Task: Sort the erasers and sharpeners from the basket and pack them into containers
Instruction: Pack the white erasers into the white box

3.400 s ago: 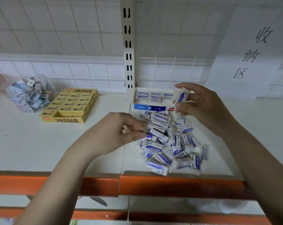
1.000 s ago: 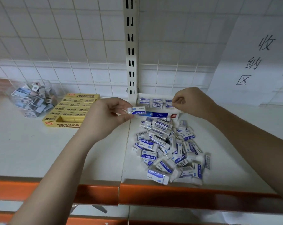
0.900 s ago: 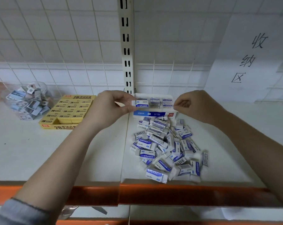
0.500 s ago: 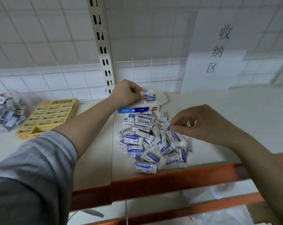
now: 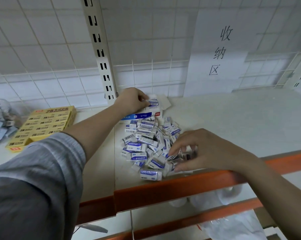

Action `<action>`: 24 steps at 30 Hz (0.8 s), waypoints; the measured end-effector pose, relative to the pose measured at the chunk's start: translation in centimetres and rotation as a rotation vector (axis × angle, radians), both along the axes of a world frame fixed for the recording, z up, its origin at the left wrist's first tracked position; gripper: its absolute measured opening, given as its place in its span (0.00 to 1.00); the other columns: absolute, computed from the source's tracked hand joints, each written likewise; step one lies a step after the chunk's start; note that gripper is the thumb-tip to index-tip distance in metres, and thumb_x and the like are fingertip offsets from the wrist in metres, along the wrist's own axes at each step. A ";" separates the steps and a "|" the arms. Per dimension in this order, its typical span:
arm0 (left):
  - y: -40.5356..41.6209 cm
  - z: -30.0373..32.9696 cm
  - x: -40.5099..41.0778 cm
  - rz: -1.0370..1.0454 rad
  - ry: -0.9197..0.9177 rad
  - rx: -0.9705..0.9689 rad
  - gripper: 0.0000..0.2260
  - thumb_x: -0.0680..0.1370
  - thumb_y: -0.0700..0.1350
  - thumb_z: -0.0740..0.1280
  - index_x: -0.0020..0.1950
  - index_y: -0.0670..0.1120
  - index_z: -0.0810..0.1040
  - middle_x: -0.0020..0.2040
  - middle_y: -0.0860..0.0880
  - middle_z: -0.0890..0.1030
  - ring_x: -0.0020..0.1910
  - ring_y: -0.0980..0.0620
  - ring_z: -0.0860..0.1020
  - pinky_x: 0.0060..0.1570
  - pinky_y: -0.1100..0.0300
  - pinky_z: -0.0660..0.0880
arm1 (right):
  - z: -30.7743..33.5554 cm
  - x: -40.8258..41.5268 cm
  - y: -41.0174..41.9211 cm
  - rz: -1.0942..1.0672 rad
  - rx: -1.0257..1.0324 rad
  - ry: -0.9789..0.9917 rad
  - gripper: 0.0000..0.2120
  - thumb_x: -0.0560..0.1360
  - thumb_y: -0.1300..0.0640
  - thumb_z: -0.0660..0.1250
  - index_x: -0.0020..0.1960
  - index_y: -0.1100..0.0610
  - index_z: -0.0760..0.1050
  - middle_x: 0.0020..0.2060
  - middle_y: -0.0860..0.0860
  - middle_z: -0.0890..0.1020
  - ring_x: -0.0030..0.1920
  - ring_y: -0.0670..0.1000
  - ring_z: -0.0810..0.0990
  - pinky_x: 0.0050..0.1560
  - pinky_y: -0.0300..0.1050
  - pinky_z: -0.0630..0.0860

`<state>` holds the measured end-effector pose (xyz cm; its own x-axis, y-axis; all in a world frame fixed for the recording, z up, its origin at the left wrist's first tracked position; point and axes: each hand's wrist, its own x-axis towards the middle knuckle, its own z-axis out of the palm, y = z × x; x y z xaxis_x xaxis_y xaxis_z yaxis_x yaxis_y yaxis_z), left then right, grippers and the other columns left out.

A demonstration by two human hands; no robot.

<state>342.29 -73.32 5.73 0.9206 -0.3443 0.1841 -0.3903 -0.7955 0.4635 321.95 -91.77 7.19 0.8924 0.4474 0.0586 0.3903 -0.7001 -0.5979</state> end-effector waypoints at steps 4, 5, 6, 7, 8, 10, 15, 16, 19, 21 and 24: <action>-0.3 0.4 -0.4 0.002 -0.065 0.107 0.11 0.74 0.51 0.69 0.55 0.50 0.82 0.53 0.53 0.82 0.46 0.55 0.77 0.43 0.62 0.73 | 0.0 0.0 0.3 -0.005 -0.011 0.002 0.11 0.64 0.48 0.78 0.46 0.43 0.82 0.41 0.33 0.79 0.45 0.39 0.77 0.46 0.29 0.69; -0.4 0.6 -0.5 0.009 -0.099 0.168 0.10 0.75 0.51 0.68 0.55 0.51 0.82 0.53 0.53 0.82 0.47 0.54 0.77 0.41 0.61 0.73 | 0.0 0.0 0.3 -0.007 -0.015 0.003 0.11 0.65 0.48 0.77 0.46 0.43 0.82 0.41 0.33 0.79 0.45 0.39 0.77 0.46 0.29 0.69; -0.5 0.8 -0.8 0.016 -0.143 0.253 0.10 0.76 0.52 0.66 0.55 0.52 0.82 0.52 0.53 0.82 0.48 0.52 0.78 0.40 0.60 0.72 | 0.0 0.0 0.4 -0.007 -0.014 0.006 0.10 0.65 0.49 0.77 0.46 0.43 0.82 0.41 0.34 0.79 0.45 0.39 0.77 0.45 0.29 0.69; -0.6 1.0 -1.0 0.021 -0.191 0.340 0.11 0.77 0.53 0.65 0.55 0.53 0.82 0.52 0.52 0.81 0.49 0.50 0.78 0.39 0.60 0.70 | 0.0 0.0 0.4 -0.007 -0.015 0.010 0.10 0.66 0.50 0.77 0.46 0.44 0.82 0.40 0.34 0.79 0.44 0.39 0.77 0.45 0.29 0.70; -0.8 1.1 -1.2 0.023 -0.229 0.405 0.11 0.78 0.54 0.64 0.56 0.54 0.81 0.52 0.51 0.81 0.50 0.49 0.78 0.40 0.59 0.69 | 0.0 0.0 0.5 -0.003 -0.019 0.011 0.10 0.66 0.50 0.77 0.47 0.44 0.82 0.40 0.35 0.79 0.45 0.38 0.77 0.46 0.29 0.70; -0.9 1.2 -1.2 0.020 -0.259 0.463 0.12 0.78 0.55 0.63 0.58 0.54 0.80 0.54 0.50 0.81 0.53 0.49 0.78 0.42 0.59 0.68 | -0.1 0.0 0.5 0.007 -0.043 0.011 0.11 0.66 0.50 0.77 0.47 0.44 0.82 0.40 0.36 0.79 0.45 0.38 0.77 0.47 0.31 0.71; -0.5 1.3 -1.3 0.002 -0.186 0.391 0.13 0.77 0.56 0.64 0.59 0.54 0.80 0.54 0.51 0.81 0.51 0.49 0.78 0.40 0.59 0.70 | -0.2 0.0 0.6 0.023 -0.044 0.015 0.08 0.67 0.52 0.77 0.46 0.47 0.83 0.42 0.42 0.80 0.46 0.42 0.78 0.49 0.41 0.73; -0.4 1.2 -1.3 0.000 -0.173 0.376 0.14 0.77 0.56 0.63 0.59 0.54 0.80 0.53 0.51 0.81 0.50 0.49 0.78 0.39 0.59 0.71 | -0.2 0.0 0.6 0.021 -0.036 0.013 0.08 0.67 0.52 0.77 0.46 0.47 0.83 0.42 0.42 0.80 0.46 0.42 0.78 0.49 0.42 0.73; -0.3 1.1 -1.3 0.026 -0.136 0.300 0.11 0.77 0.54 0.65 0.56 0.53 0.81 0.52 0.52 0.82 0.47 0.50 0.79 0.40 0.59 0.74 | -0.3 0.1 0.6 0.035 -0.035 0.001 0.07 0.67 0.53 0.77 0.44 0.48 0.83 0.41 0.42 0.80 0.45 0.42 0.77 0.48 0.39 0.73; -0.5 1.1 -1.3 0.041 -0.102 0.215 0.08 0.76 0.52 0.68 0.52 0.52 0.83 0.51 0.53 0.82 0.47 0.52 0.78 0.41 0.58 0.76 | -0.2 0.1 0.5 0.037 -0.045 0.005 0.06 0.67 0.53 0.76 0.43 0.47 0.82 0.40 0.42 0.80 0.44 0.42 0.77 0.47 0.37 0.72; -0.7 1.1 -1.3 0.045 -0.055 0.118 0.06 0.75 0.48 0.69 0.50 0.51 0.83 0.52 0.53 0.82 0.48 0.53 0.78 0.42 0.59 0.75 | 0.1 0.1 0.3 0.015 -0.017 0.028 0.06 0.67 0.53 0.77 0.41 0.47 0.81 0.38 0.42 0.80 0.42 0.41 0.77 0.43 0.31 0.70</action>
